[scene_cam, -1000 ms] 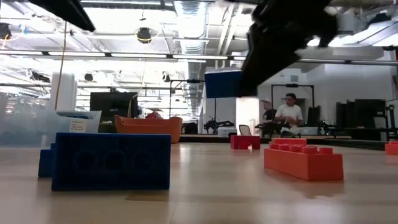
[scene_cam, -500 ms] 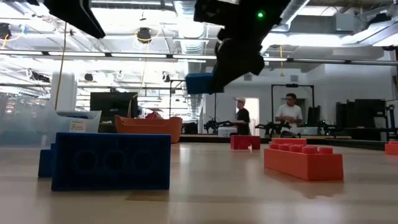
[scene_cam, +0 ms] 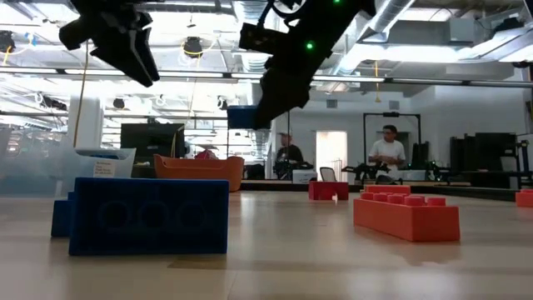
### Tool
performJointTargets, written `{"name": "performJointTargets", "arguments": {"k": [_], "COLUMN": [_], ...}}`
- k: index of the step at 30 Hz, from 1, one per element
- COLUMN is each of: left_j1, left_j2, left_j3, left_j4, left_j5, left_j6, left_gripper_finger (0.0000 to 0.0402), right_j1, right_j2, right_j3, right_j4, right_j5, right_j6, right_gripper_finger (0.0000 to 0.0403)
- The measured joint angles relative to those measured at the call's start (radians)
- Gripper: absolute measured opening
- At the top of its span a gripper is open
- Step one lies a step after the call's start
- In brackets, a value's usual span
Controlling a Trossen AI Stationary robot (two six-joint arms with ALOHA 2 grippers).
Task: Sort blocks
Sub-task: Put the blue game piece into the top transparent bin
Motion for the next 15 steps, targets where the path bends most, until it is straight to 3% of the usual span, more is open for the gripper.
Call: {"name": "performJointTargets", "arguments": {"k": [6,15], "left_j1": [-0.004,0.045], "left_j2": [0.000,-0.003], "left_j3": [-0.037,-0.124], "left_j4": [0.051,0.288], "left_j5": [0.064,0.100], "left_j6": [-0.028,0.074], "left_gripper_finger": [0.0177,0.0177], "right_j1": [0.006,0.039], "right_j2": [0.000,0.000], "right_j3": [0.000,0.000], "right_j4": [0.020,0.087], "right_j5": [-0.017,-0.044], "right_j6": [-0.023,-0.058], "right_gripper_finger": [0.0098,0.0098]}}
